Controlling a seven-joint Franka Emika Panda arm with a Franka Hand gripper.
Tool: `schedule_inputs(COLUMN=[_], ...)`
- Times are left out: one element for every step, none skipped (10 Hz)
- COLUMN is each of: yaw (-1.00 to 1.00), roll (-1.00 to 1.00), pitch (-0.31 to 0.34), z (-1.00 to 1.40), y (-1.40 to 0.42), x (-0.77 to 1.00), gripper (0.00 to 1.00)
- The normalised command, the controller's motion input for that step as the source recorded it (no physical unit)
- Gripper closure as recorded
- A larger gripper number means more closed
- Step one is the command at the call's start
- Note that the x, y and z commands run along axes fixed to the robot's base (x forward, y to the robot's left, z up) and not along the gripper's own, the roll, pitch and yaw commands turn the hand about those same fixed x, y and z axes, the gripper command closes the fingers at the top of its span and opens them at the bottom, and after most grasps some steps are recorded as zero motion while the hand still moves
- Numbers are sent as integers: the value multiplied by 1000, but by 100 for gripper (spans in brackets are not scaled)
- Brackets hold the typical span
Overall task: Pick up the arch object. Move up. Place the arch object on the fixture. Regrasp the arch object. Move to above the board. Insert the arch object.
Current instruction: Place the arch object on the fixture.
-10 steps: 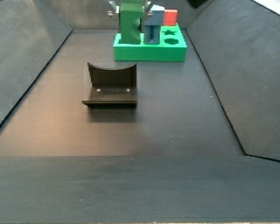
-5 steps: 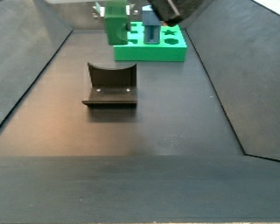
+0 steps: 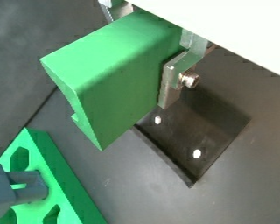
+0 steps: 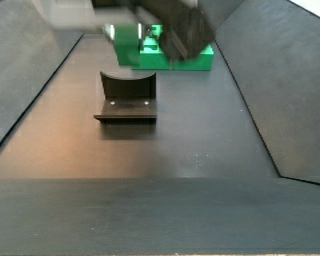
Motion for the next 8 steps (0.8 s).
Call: schedule_inputs(yaw=[-116,-123,-129,-127,-125,-121,-117,-112], roll=[-1000,-1000,-950,-734,-568,-310,-192,-160], pitch=[58,81,88,77,69,63,53,44], z=[-1000,-1000,-1000,-1000,-1000,-1000,-982,-721], y=[78,92,97,104,113,124,126,104], x=[133,149,156,169,180,202,216,168], gripper=[100,100,100,100,100,100,100,100])
